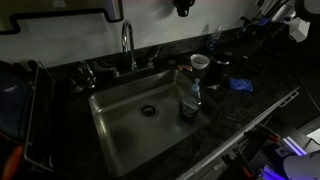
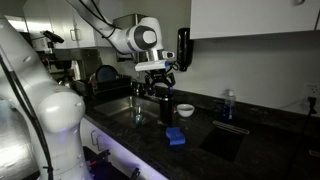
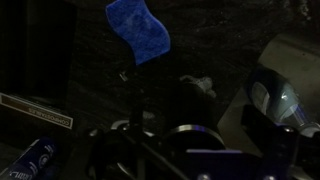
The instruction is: Remove the dish soap from the sink and put it on the counter
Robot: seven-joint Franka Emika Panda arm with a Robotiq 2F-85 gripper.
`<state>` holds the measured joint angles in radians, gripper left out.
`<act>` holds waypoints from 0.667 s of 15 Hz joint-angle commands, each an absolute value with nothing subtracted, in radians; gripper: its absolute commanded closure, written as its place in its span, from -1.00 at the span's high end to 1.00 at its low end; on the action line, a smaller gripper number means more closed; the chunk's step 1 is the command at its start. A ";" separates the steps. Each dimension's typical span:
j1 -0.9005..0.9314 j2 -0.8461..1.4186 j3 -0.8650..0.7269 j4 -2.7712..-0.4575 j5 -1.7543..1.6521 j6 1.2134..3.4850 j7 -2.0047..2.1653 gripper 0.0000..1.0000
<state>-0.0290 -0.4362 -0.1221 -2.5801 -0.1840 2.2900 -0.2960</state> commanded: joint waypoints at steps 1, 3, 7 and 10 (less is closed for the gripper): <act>-0.034 -0.436 -0.116 -2.579 -0.180 2.288 -0.298 1.00; -0.034 -0.436 -0.116 -2.579 -0.180 2.288 -0.298 1.00; -0.034 -0.436 -0.116 -2.579 -0.180 2.288 -0.298 1.00; -0.009 -0.437 -0.131 -2.582 -0.136 2.295 -0.332 1.00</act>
